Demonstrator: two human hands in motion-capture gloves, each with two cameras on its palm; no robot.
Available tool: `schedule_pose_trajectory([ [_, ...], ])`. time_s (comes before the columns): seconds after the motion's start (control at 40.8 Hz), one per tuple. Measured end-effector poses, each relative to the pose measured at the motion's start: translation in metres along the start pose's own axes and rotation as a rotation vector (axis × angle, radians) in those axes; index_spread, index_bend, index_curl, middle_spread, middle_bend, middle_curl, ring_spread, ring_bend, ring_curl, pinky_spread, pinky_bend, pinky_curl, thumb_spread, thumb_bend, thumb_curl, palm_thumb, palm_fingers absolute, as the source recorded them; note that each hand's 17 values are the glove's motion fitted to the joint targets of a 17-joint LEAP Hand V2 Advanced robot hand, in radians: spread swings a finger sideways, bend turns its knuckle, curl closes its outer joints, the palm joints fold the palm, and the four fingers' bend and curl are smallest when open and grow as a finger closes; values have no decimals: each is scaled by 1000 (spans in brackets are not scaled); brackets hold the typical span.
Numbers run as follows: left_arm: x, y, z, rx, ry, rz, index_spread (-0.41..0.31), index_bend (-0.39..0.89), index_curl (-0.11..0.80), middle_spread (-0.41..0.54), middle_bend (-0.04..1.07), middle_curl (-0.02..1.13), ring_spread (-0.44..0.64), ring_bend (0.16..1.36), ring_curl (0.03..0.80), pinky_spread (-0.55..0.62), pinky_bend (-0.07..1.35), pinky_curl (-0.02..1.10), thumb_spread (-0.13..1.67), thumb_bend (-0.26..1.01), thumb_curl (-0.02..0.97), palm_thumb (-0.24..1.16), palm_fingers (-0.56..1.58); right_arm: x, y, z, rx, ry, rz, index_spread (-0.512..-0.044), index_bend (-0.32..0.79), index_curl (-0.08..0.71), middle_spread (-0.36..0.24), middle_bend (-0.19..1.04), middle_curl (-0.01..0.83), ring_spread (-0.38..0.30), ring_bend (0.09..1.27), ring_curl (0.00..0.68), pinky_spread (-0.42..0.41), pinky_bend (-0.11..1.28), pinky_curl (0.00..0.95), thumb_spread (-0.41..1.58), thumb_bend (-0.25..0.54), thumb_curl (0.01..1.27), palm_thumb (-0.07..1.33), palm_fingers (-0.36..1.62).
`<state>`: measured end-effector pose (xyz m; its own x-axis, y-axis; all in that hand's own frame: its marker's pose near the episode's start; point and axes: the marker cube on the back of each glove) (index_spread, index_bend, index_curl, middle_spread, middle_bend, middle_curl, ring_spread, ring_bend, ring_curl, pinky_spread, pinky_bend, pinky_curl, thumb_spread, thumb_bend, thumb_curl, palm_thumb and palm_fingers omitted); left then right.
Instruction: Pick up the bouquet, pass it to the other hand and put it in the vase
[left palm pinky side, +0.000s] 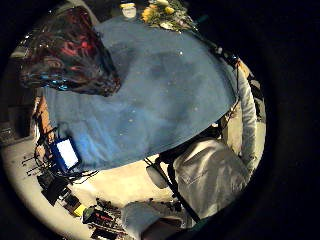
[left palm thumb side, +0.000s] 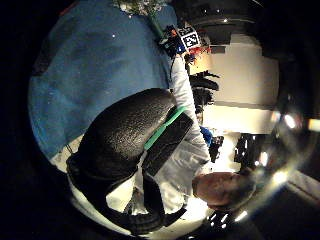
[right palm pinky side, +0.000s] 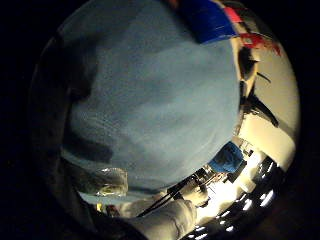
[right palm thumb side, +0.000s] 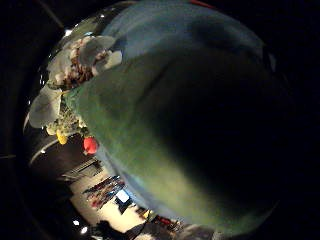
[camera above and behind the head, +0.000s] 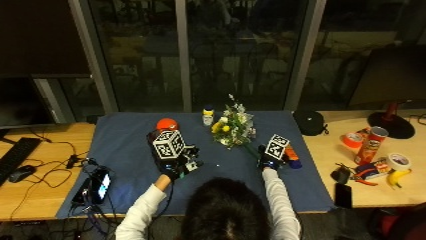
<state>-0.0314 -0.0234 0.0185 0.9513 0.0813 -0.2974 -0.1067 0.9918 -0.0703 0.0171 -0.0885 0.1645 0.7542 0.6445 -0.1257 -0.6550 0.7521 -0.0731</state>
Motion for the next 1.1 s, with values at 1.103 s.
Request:
schedule_pose_trajectory([
  [1.103,24,-119,-16,278,588,-33,102,120,213,295,192,332,278,708,297,251,556,353,1043,-11,295,163,146,-111,123,-109,255,-1362,-453,-203,553,601,-139,857,656,-179,1026,590,-219,779,553,865,-8,508,1002,1389],
])
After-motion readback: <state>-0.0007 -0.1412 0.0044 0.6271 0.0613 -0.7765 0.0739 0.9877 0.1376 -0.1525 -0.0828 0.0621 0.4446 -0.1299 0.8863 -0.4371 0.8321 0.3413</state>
